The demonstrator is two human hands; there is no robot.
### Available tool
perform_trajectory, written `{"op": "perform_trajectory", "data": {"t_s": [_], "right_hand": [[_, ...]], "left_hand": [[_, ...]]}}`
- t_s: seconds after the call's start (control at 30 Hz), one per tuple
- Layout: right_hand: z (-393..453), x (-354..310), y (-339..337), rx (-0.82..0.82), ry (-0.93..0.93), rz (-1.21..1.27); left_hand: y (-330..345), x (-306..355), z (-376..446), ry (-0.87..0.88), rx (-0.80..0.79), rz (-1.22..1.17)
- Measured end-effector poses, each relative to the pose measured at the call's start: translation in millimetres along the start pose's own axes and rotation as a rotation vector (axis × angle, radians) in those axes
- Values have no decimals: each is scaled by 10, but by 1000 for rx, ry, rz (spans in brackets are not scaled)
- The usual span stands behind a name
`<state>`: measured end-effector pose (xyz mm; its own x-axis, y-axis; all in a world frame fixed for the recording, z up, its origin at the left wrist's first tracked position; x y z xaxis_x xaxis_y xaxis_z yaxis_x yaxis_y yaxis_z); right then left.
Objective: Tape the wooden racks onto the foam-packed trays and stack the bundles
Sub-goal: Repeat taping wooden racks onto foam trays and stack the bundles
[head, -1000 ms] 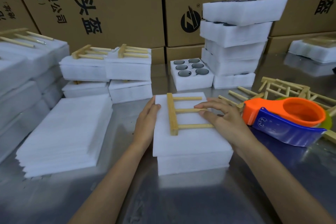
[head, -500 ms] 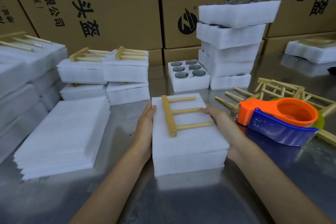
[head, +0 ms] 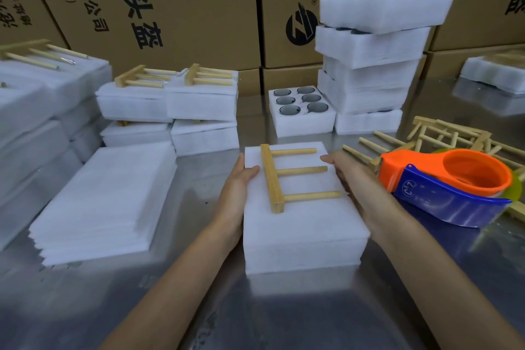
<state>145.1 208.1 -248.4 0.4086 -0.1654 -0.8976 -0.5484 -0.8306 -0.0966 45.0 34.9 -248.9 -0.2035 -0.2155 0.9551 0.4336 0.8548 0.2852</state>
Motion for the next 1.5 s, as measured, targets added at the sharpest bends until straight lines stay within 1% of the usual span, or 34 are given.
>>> {"op": "perform_trajectory", "data": {"t_s": [0.07, 0.1, 0.13, 0.17, 0.2, 0.27, 0.3, 0.33, 0.37, 0.43, 0.47, 0.57, 0.63, 0.7, 0.8, 0.87, 1.0, 1.07, 1.17, 1.27, 1.33, 1.37, 1.4, 1.47, 1.5], "right_hand": [[-38, -55, -72, 51, -133, -51], [-82, -133, -119, 89, -259, -103], [-141, -250, -158, 143, -432, -211], [-233, -376, -207, 238, -618, -343], [-366, -502, -281, 371, -765, -461], [-602, -671, -575, 701, -917, -592], [-718, -715, -754, 871, -937, -620], [-798, -725, -939, 1016, -909, -641], [-820, -706, -1121, 1115, -847, -654], [-761, -624, -1446, 1206, -696, -633], [-722, -573, -1563, 1216, -641, -604], [-667, -459, -1738, 1220, -555, -554], [-603, -426, -1738, 1201, -481, -658], [-501, -383, -1696, 1124, -385, -776], [-470, -363, -1615, 1030, -344, -859], [-517, -345, -1573, 1016, -369, -886], [-681, -342, -1468, 1091, -461, -1049], [-712, -291, -1443, 1100, -507, -1033], [-744, -295, -1404, 1125, -626, -992], [-778, -311, -1409, 1164, -700, -906], [-834, -326, -1438, 1195, -763, -829], [-873, -323, -1474, 1212, -797, -758], [-911, -306, -1526, 1227, -822, -669], [-999, -277, -1606, 1251, -861, -501], [-1046, -282, -1605, 1250, -892, -447]], "left_hand": [[-10, 19, 3, 18, 9, 22], [-14, 27, 2, 23, 15, 33], [-10, 38, -7, 24, 18, 42], [1, 48, -14, 26, 15, 49], [5, 50, -18, 26, 11, 59], [-10, 46, -19, 30, 19, 67], [-19, 37, -21, 28, 24, 62], [-27, 24, -26, 24, 24, 52], [-29, 11, -29, 22, 22, 37], [-36, -1, -24, 27, 18, 18], [-40, -7, -17, 31, 16, 21], [-54, 2, 0, 52, 8, 45], [-54, 8, 4, 64, -10, 70], [-56, 10, 9, 69, -16, 79], [-56, 17, 16, 70, -8, 77], [-63, 19, 13, 67, 11, 86], [-68, 30, -13, 59, 47, 108], [-55, 30, -28, 53, 49, 103], [-56, 55, -51, 56, 59, 94], [-73, 53, -58, 64, 67, 93], [-104, 41, -97, 50, 107, 81], [-146, 67, -108, 85, 147, 102], [-212, 146, -139, 159, 204, 146], [-252, 505, -313, 416, 298, 261], [-181, 721, -450, 562, 299, 296]]}}
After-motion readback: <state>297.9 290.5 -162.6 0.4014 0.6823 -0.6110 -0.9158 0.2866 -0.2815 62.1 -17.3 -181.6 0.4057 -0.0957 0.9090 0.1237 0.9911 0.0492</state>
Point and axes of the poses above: each hand's wrist, its own z-axis towards the middle knuckle, its own y-axis out of the palm, x = y × z, the point moved 10 cm from there along z, towards the middle knuckle, and after that the axes turned 1 degree about -y, right-handed, at the moved point
